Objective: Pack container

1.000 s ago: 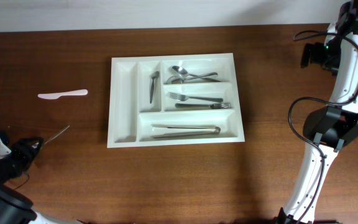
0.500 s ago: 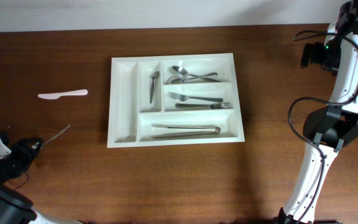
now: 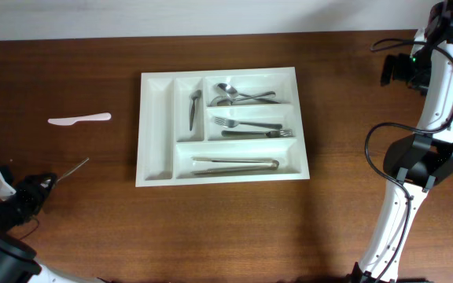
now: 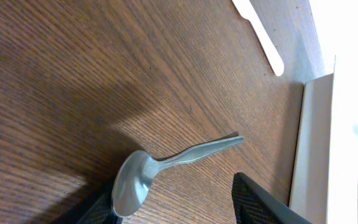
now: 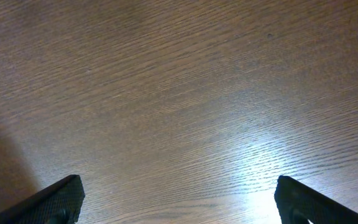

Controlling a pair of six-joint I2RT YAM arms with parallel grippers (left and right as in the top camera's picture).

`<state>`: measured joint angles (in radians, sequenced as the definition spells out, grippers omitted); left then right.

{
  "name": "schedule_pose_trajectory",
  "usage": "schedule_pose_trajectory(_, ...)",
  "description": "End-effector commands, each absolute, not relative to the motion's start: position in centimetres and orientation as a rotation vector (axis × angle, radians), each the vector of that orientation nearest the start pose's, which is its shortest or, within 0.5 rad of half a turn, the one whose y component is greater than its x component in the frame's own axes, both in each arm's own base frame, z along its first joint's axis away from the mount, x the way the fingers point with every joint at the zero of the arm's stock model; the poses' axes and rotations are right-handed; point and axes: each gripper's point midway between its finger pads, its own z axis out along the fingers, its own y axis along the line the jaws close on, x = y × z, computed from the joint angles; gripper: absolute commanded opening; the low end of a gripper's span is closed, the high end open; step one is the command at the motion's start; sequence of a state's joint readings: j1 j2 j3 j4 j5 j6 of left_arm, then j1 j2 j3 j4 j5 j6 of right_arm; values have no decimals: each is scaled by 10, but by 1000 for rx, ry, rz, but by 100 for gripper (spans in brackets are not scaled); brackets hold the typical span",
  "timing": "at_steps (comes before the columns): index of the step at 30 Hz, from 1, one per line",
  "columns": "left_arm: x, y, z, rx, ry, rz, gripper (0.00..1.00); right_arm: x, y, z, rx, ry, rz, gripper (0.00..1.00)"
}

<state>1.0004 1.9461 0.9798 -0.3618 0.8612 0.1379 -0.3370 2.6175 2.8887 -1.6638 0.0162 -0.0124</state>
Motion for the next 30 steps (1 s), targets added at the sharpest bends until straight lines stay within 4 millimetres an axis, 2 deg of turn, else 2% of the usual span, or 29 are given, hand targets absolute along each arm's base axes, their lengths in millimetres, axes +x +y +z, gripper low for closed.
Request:
schedule_pose_trajectory(1, 286, 219, -20, -940, 2295, -750, 57, 482, -172, 137, 474, 2909, -63, 99)
schedule_pose_trajectory(8, 286, 218, -20, -940, 2295, -751, 50, 482, -172, 137, 474, 2909, -63, 99)
schedule_pose_trajectory(11, 286, 218, -20, -942, 2295, -751, 42, 482, -172, 137, 474, 2909, -63, 99)
schedule_pose_trajectory(14, 285, 218, -20, -943, 2297, -754, 39, 482, -172, 137, 474, 2909, -63, 99)
schedule_pose_trajectory(24, 285, 217, -20, -946, 2297, -757, 19, 482, -172, 137, 474, 2909, -63, 99)
schedule_pose_trajectory(30, 285, 217, -20, -947, 2297, -757, 15, 482, -172, 137, 474, 2909, -63, 99)
